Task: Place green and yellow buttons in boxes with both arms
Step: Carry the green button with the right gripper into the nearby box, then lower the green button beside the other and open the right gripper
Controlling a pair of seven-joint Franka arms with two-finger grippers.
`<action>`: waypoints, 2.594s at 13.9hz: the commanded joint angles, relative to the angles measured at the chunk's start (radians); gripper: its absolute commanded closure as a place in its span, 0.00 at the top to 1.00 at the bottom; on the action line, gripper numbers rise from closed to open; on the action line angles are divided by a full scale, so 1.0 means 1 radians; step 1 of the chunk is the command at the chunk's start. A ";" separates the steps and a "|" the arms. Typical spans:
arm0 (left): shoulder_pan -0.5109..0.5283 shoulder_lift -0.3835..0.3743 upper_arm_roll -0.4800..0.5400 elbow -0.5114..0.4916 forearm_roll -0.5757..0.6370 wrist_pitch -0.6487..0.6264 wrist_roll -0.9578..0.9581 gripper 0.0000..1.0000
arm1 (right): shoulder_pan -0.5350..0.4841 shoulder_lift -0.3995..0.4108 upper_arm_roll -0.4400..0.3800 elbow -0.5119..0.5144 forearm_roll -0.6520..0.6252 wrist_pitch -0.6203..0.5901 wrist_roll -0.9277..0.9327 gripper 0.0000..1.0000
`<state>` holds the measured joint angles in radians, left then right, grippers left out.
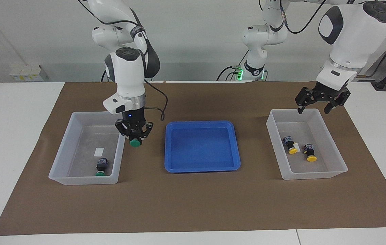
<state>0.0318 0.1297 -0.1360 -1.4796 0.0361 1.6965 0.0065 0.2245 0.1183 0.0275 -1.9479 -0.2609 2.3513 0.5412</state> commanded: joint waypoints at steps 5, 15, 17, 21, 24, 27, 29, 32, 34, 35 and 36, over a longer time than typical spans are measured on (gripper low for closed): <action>0.004 -0.036 0.004 -0.045 0.010 0.003 -0.003 1.00 | -0.223 -0.035 0.012 -0.060 0.127 0.002 -0.311 0.00; 0.000 -0.036 0.004 -0.045 0.010 0.003 -0.005 1.00 | -0.363 0.216 0.012 0.052 0.129 0.183 -0.503 0.00; 0.004 -0.036 0.004 -0.045 0.010 0.003 -0.003 1.00 | -0.363 0.257 0.012 0.070 0.129 0.203 -0.503 0.00; 0.005 -0.036 0.004 -0.045 0.010 0.005 -0.007 1.00 | -0.364 0.326 0.012 0.073 0.129 0.301 -0.509 0.00; -0.004 -0.036 0.004 -0.045 0.010 0.015 0.004 1.00 | -0.350 0.331 0.014 0.072 0.131 0.312 -0.497 0.95; 0.007 -0.036 0.004 -0.045 0.010 0.002 -0.005 1.00 | -0.344 0.311 0.014 0.061 0.144 0.306 -0.492 1.00; 0.007 -0.036 0.004 -0.045 0.010 0.003 -0.005 1.00 | -0.341 0.249 0.015 0.037 0.146 0.261 -0.492 1.00; 0.007 -0.036 0.004 -0.045 0.010 0.003 -0.005 1.00 | -0.304 0.114 0.015 0.040 0.155 0.058 -0.454 1.00; 0.007 -0.036 0.004 -0.045 0.010 0.003 -0.005 1.00 | -0.271 0.048 0.015 0.043 0.172 -0.047 -0.403 1.00; 0.007 -0.036 0.004 -0.045 0.010 0.003 -0.005 1.00 | -0.248 0.023 0.015 0.046 0.192 -0.087 -0.376 1.00; 0.007 -0.036 0.004 -0.045 0.010 0.003 -0.005 1.00 | -0.226 -0.004 0.015 0.047 0.206 -0.136 -0.351 1.00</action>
<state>0.0345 0.1281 -0.1319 -1.4847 0.0361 1.6946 0.0063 -0.0312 0.1636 0.0414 -1.8800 -0.0884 2.2719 0.1442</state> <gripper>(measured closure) 0.000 0.000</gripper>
